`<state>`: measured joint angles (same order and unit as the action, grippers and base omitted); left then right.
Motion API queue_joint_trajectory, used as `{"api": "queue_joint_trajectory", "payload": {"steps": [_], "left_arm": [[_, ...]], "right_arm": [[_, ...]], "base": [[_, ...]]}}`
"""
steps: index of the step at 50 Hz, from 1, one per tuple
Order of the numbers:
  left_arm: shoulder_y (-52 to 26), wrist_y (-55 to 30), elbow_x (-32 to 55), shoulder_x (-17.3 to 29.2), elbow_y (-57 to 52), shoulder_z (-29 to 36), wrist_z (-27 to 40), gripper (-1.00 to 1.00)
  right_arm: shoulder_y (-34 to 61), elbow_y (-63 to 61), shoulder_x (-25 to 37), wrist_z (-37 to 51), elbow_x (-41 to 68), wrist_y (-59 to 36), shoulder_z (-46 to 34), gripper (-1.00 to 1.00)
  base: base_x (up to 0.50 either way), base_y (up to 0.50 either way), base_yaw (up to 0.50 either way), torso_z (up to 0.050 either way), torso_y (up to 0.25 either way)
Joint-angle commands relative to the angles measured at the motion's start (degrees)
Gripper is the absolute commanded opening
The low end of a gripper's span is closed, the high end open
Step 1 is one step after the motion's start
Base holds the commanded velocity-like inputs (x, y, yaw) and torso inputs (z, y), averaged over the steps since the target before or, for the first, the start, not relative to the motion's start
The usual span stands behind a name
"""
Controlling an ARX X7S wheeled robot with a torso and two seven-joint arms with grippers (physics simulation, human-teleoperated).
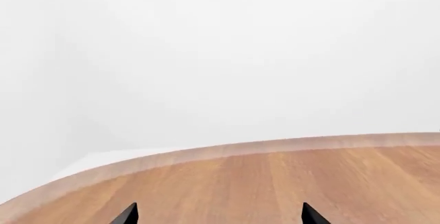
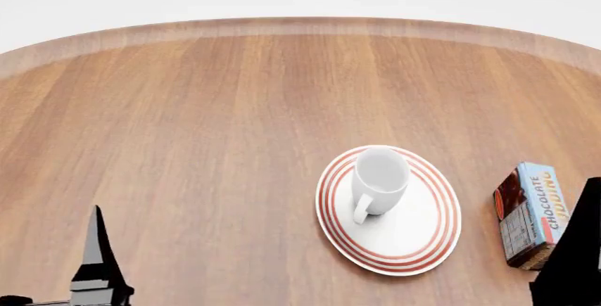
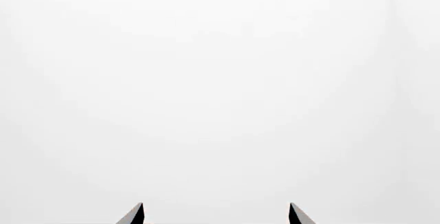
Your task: Pick up the white mug and put it on the plate, and put the chocolate pudding to the right of the plate.
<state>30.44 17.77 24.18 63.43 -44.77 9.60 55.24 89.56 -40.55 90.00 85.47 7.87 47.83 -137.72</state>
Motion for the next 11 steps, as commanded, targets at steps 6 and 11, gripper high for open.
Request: {"api": "queue_joint_trajectory", "payload": {"steps": [6, 11], "left_arm": [[14.24, 9.60, -14.12, -6.00, -3.19, -15.26, 6.09, 1.00], [10.54, 2.04, -11.93, -8.20, -3.44, -13.92, 3.49, 1.00]], "right_arm": [[7.79, -6.70, 0.00, 4.53, -0.86, -8.08, 9.68, 1.00], [7.49, -6.96, 0.00, 4.53, -0.87, -8.43, 9.74, 1.00]], "base": [[0.00, 0.00, 0.00, 0.000, 0.000], [0.00, 0.00, 0.00, 0.000, 0.000]]}}
